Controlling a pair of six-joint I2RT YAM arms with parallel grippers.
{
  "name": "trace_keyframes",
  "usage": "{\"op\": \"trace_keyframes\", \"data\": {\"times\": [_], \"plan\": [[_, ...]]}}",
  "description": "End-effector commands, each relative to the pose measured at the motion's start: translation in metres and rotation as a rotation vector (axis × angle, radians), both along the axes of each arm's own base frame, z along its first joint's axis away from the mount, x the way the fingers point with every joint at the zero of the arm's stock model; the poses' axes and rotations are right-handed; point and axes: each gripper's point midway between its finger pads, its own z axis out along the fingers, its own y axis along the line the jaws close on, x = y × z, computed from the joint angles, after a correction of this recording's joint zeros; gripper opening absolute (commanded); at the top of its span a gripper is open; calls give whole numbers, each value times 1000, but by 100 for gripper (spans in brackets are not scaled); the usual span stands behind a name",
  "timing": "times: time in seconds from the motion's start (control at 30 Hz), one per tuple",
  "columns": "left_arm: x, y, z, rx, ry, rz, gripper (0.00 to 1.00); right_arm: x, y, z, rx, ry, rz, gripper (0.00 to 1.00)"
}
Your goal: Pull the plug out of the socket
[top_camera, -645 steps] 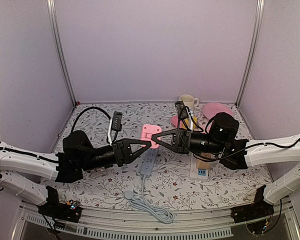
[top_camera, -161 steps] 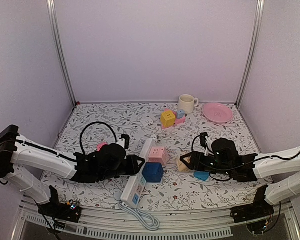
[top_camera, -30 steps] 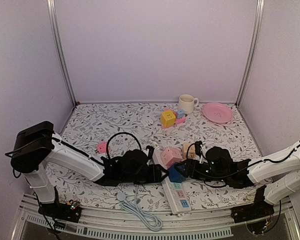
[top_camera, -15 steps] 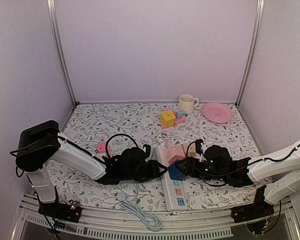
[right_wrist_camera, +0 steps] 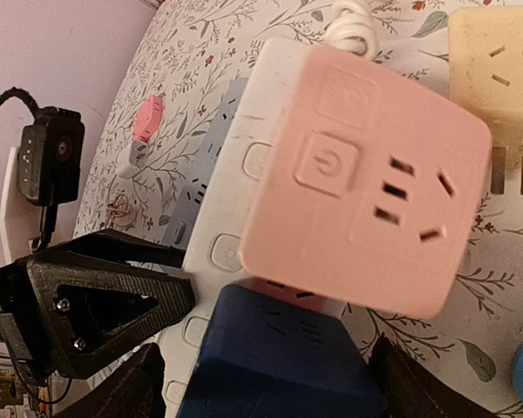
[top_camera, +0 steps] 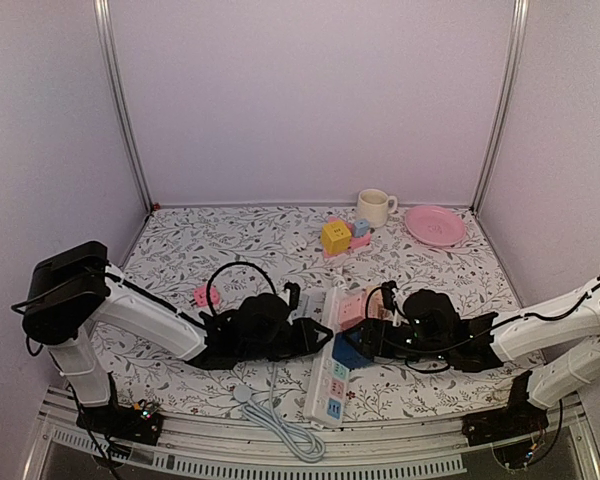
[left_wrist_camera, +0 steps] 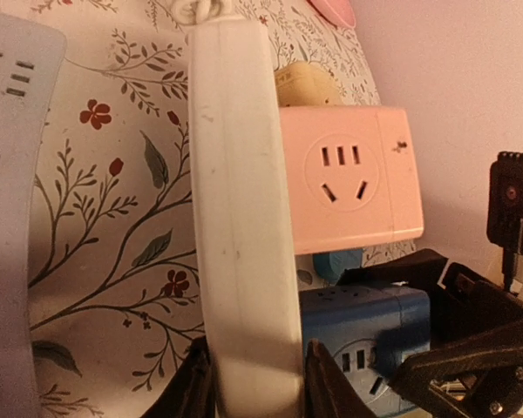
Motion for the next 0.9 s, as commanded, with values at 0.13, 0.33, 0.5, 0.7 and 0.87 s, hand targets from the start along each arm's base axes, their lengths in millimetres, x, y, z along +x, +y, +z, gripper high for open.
{"op": "trace_keyframes", "data": {"times": [0.13, 0.33, 0.5, 0.7, 0.87], "plan": [[-12, -11, 43, -21, -164, -66, 0, -4, 22, 12, 39, 1, 73, 78], [-13, -12, 43, 35, -198, -53, 0, -8, 31, 8, 71, 39, 99, 77], [-13, -10, 35, 79, -196, -42, 0, -8, 32, -6, 46, 72, 92, 85], [-12, -7, 26, 106, -182, -31, 0, -13, 29, -20, 59, 130, 78, 93], [-12, -7, 21, 113, -171, -28, 0, -20, 25, -20, 152, 175, 55, 88]]}}
